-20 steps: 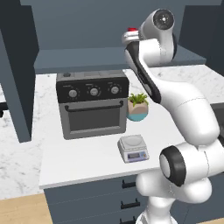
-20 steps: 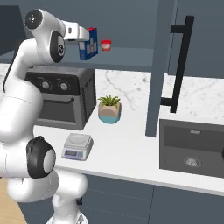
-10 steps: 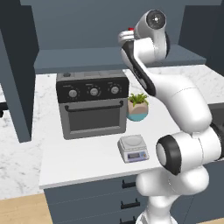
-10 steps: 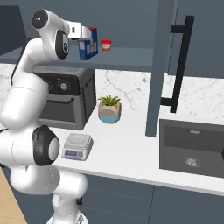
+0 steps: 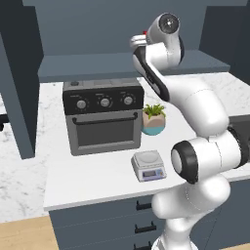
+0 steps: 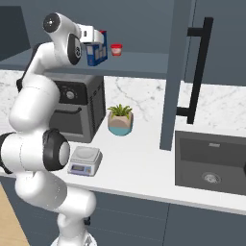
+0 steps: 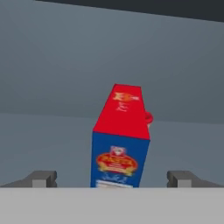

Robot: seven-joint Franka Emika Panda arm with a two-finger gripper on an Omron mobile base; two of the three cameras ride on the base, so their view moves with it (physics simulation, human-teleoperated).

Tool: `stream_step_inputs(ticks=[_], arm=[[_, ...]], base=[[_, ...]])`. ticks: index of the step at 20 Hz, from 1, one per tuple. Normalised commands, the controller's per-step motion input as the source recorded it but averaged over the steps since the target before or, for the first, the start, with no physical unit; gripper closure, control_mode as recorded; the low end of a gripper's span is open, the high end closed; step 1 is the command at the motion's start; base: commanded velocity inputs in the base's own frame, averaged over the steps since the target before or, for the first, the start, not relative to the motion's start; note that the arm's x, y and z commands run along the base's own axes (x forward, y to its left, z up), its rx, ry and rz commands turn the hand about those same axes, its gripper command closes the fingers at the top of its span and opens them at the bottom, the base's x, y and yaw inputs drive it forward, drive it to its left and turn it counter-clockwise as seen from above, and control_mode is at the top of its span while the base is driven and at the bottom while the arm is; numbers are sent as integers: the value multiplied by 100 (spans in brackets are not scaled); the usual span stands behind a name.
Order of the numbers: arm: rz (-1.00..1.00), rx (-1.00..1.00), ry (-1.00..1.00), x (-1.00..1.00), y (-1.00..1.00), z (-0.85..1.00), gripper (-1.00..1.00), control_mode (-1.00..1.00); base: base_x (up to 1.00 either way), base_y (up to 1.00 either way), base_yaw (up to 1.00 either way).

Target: Pick the boxed food and place it on the digital scale for weighing, and close the cabinet.

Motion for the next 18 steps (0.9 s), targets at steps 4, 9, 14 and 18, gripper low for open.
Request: stream_step_inputs(ticks=[4, 9, 14, 18], arm=[[0, 0, 0, 31, 0, -1, -100, -100], [0, 0, 0, 34, -1, -5, 100, -100], [0, 0, 0, 50, -17, -17, 100, -100], [0, 0, -2, -7, 3, -18, 100, -100]], base=[[0, 0, 0], [0, 0, 0], [0, 0, 0], [0, 0, 0]])
